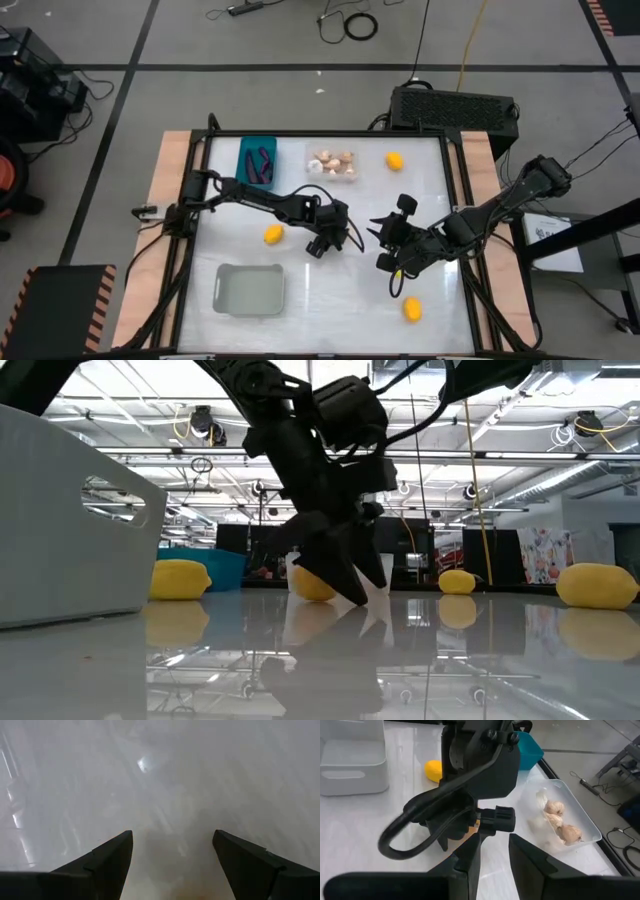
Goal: Sort produce into baskets
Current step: Put the lemon into the gray bin
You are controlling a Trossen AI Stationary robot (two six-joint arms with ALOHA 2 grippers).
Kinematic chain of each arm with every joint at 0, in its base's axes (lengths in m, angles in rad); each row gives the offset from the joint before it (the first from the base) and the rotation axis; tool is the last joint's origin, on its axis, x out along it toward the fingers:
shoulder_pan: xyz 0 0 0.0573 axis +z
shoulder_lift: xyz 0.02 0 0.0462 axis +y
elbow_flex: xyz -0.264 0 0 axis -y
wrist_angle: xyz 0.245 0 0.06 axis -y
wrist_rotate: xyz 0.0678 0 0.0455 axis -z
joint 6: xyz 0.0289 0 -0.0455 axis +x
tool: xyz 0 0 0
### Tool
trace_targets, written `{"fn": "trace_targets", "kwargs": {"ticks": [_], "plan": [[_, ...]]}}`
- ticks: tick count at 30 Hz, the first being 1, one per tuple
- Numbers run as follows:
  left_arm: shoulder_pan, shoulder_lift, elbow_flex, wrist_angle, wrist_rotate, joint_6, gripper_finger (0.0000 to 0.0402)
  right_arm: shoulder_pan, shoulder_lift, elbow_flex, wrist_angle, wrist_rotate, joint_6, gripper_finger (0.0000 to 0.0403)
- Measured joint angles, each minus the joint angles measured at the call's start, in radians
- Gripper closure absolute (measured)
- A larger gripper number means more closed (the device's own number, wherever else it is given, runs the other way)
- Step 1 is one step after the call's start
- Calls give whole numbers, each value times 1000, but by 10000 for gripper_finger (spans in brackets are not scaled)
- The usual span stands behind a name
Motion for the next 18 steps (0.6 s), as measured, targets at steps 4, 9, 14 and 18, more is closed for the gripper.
{"fn": "trace_targets", "kwargs": {"ticks": [4, 9, 14, 18], "plan": [[2, 0, 0, -1, 1, -1, 112, 0, 0, 0, 0, 0, 0, 310], [-7, 0, 1, -1, -3, -7, 112, 0, 0, 0, 0, 0, 0, 310], [-25, -7, 74, -100, -54, -97, 112, 0, 0, 0, 0, 0, 0, 310], [-22, -16, 160, -230, -76, -156, 112, 0, 0, 0, -1, 0, 0, 310]]}}
